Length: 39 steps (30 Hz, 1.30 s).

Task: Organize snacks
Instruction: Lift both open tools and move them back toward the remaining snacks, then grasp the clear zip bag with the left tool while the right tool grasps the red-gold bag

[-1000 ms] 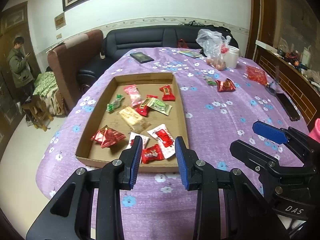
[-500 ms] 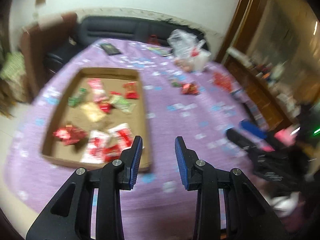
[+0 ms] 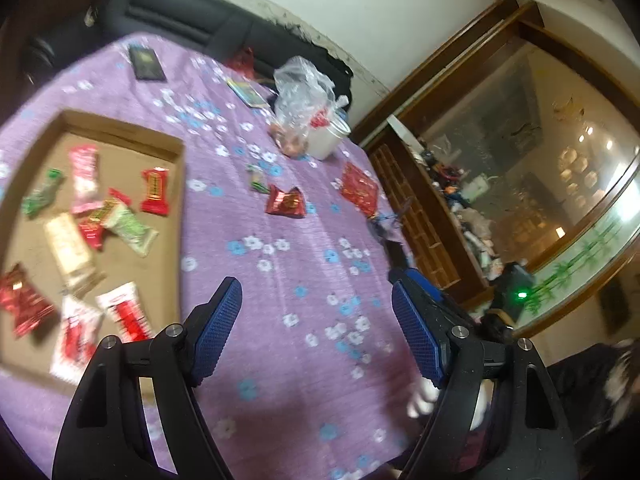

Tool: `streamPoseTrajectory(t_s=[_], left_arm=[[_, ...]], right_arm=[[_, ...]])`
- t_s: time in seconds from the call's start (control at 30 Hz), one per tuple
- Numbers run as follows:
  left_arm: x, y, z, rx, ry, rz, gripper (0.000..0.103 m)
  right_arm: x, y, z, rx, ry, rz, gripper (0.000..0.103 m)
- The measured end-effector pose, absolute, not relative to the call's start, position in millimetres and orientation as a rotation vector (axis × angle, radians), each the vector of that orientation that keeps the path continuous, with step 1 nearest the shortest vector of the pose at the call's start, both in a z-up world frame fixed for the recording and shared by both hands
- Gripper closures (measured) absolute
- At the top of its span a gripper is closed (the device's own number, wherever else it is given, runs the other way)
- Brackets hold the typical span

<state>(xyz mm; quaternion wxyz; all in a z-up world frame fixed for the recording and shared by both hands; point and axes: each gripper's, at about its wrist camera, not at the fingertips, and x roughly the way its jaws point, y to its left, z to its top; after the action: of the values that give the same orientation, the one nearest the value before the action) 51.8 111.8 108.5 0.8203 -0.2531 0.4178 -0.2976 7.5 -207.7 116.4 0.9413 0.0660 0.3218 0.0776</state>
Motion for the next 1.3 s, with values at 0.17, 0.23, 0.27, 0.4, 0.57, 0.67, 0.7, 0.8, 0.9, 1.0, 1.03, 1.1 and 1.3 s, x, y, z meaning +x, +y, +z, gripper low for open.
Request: streamPoseTrajectory(t_s=[0.17, 0.23, 0.27, 0.4, 0.57, 0.67, 0.7, 0.8, 0.9, 1.0, 1.03, 1.1, 1.3], left_arm=[[93.5, 108.0, 108.0, -0.578, 0.940, -0.610, 0.025], [109.2, 103.9, 109.9, -0.554, 0.935, -0.580, 0.025], [118.5, 102.1, 109.3, -0.554, 0.943, -0.568, 0.025], [143.6, 101.3, 102.5, -0.557, 0.968, -0.542, 0.025], [159.0, 101.4, 85.2, -0.608, 0.991, -0.561, 0.026], [161.9, 103.8, 75.0, -0.616, 1.010, -0.525, 0.026], [163.7, 104.2, 72.0, -0.611, 1.016, -0.509, 0.026], [168.9, 104.9, 64.8, -0.605, 1.027, -0.491, 0.026], [172.2, 104.8, 59.6, -0.602, 1.036, -0.484, 0.026], [175.9, 101.2, 55.7, -0.586, 1.042, -0.480, 0.026], [176.6, 100.0, 54.9, -0.583, 1.043, -0.477, 0.026], [178.7, 97.5, 53.4, -0.575, 1.047, -0.475, 0.026], [189.4, 82.0, 62.4, -0.505, 1.044, -0.479, 0.026]], right_arm=[[54.9, -225.6, 113.4, 0.193, 0.704, 0.155, 0.028], [74.6, -229.8, 107.3, 0.237, 0.739, 0.176, 0.028], [83.7, -231.1, 103.1, 0.261, 0.758, 0.189, 0.028], [122.2, -230.0, 75.3, 0.388, 0.842, 0.290, 0.028], [164.5, -216.0, 37.8, 0.493, 0.944, 0.330, 0.028], [180.9, -207.8, 28.5, 0.500, 0.959, 0.311, 0.028], [184.7, -205.2, 27.5, 0.489, 0.957, 0.295, 0.028], [195.4, -196.8, 25.5, 0.454, 0.955, 0.251, 0.028], [203.0, -190.8, 23.0, 0.421, 0.950, 0.210, 0.028], [208.4, -189.3, 19.9, 0.396, 0.937, 0.158, 0.036], [210.4, -188.4, 17.8, 0.381, 0.934, 0.131, 0.043], [213.4, -185.9, 14.8, 0.350, 0.922, 0.097, 0.054], [209.3, -188.6, 16.2, 0.287, 0.912, 0.059, 0.065]])
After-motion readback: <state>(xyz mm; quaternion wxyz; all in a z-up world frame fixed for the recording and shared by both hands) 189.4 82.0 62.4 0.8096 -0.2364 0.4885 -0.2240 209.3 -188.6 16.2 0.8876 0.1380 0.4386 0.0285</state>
